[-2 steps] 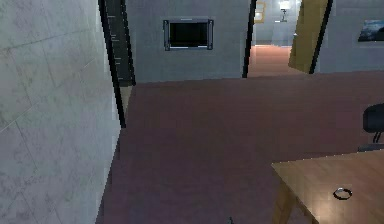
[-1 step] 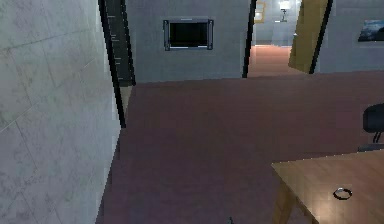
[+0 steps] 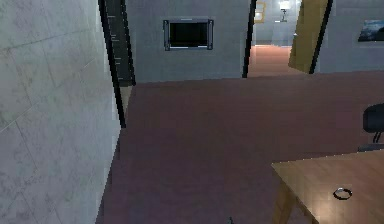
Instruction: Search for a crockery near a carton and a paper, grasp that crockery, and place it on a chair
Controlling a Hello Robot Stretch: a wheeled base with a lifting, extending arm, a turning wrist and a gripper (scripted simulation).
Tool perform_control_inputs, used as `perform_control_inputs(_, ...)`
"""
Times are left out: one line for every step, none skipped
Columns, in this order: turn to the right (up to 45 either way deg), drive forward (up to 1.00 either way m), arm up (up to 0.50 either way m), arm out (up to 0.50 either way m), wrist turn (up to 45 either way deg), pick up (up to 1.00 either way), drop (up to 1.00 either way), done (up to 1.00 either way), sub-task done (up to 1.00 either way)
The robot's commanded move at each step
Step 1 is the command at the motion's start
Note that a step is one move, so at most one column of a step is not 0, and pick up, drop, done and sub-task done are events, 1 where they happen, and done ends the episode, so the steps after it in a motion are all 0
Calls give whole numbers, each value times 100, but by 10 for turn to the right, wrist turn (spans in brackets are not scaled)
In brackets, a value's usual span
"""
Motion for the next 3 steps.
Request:
perform_control_inputs(0, 0, 0, 0, 450, 0, 0, 0, 0)
perform_control_inputs(0, 0, 0, 0, 120, 0, 0, 0, 0)
perform_control_inputs(0, 0, -30, 0, 0, 0, 0, 0, 0)
